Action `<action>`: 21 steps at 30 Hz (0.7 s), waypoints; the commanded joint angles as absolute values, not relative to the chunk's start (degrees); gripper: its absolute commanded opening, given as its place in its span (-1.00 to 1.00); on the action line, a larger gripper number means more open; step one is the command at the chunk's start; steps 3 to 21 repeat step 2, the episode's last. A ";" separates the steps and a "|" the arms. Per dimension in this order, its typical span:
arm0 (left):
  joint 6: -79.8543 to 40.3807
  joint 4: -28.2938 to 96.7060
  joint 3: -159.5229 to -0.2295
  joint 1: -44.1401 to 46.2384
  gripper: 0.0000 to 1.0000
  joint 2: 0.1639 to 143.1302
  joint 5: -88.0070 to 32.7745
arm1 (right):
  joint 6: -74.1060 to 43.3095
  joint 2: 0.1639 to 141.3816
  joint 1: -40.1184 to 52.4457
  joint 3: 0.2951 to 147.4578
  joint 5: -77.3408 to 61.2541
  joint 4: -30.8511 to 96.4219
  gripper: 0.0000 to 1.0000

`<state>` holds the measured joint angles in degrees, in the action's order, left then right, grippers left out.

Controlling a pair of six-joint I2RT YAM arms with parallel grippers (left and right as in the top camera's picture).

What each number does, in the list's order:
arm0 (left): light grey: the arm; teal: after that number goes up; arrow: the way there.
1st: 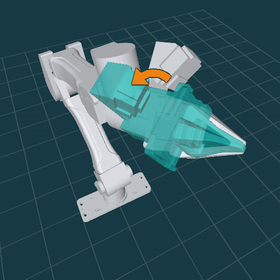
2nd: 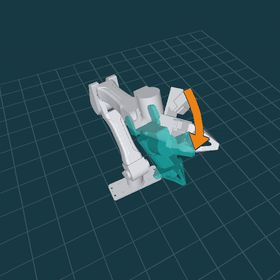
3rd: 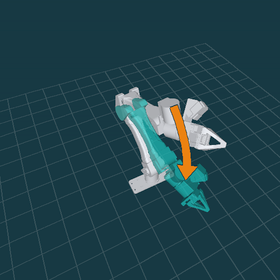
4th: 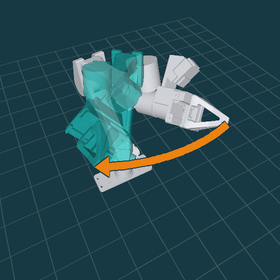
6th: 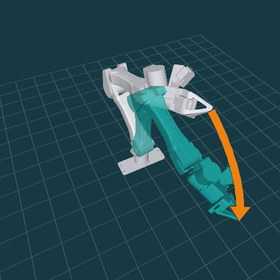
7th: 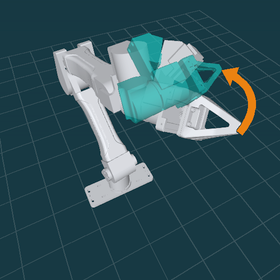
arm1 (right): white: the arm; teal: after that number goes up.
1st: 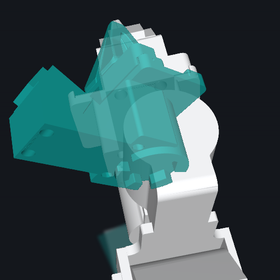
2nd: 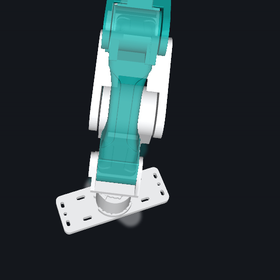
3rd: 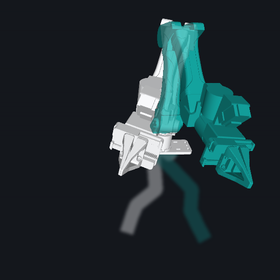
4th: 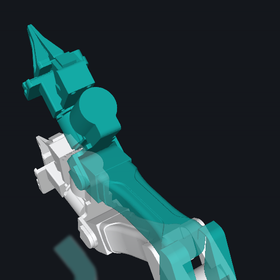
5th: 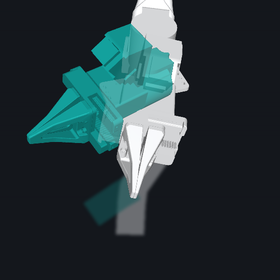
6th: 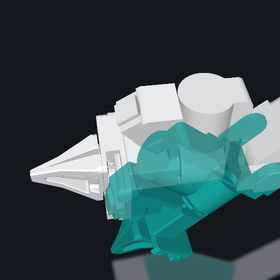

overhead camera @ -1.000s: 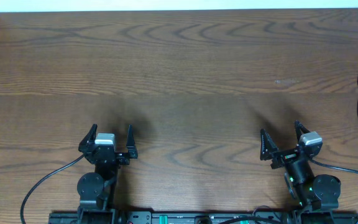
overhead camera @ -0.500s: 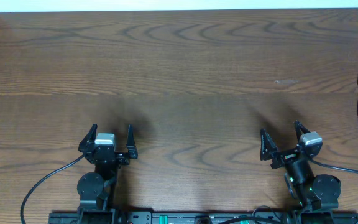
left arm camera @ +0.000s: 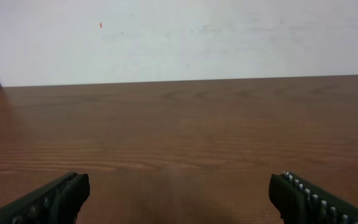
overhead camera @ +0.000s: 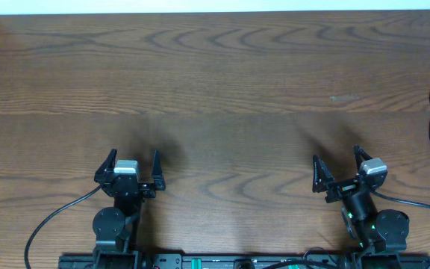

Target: Untangle cables

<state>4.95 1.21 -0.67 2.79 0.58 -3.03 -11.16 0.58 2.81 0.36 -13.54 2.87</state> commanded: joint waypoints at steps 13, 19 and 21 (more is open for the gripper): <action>5.32 4.03 -0.23 2.98 0.96 0.23 -2.28 | -11.77 0.32 2.02 0.32 -13.45 3.20 0.99; 5.32 4.03 -0.23 2.98 0.96 0.23 -2.28 | -11.77 0.32 2.02 0.32 -13.45 3.20 0.99; 5.32 4.03 -0.23 2.98 0.96 0.23 -2.28 | -11.77 0.32 2.02 0.32 -13.45 3.20 0.99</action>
